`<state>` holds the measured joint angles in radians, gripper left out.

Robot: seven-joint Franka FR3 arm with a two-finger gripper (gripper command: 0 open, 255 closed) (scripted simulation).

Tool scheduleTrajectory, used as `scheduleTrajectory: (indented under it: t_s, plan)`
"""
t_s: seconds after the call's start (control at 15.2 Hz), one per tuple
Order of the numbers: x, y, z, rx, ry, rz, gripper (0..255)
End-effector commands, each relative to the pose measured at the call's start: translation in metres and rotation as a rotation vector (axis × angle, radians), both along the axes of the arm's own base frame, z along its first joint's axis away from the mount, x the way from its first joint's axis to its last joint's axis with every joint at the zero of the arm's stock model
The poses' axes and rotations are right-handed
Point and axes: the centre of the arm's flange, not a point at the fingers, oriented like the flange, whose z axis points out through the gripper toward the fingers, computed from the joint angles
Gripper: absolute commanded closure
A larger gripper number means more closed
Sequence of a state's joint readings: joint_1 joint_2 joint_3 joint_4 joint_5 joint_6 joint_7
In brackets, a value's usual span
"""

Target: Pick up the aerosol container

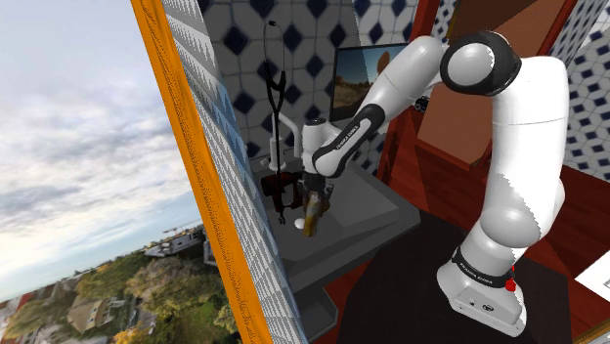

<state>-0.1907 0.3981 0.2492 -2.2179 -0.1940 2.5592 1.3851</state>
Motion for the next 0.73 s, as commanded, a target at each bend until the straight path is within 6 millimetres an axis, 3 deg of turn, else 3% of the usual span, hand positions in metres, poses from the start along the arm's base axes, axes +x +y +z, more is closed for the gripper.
scheduleTrajectory:
  t_s: [0.0, 0.53, 0.66]
  plan:
    - [0.000, 0.000, 0.011, 0.000, 0.000, 0.000, 255]
    - [0.000, 0.000, 0.053, 0.000, 0.000, 0.000, 255]
    - [0.000, 0.000, 0.054, 0.000, 0.000, 0.000, 255]
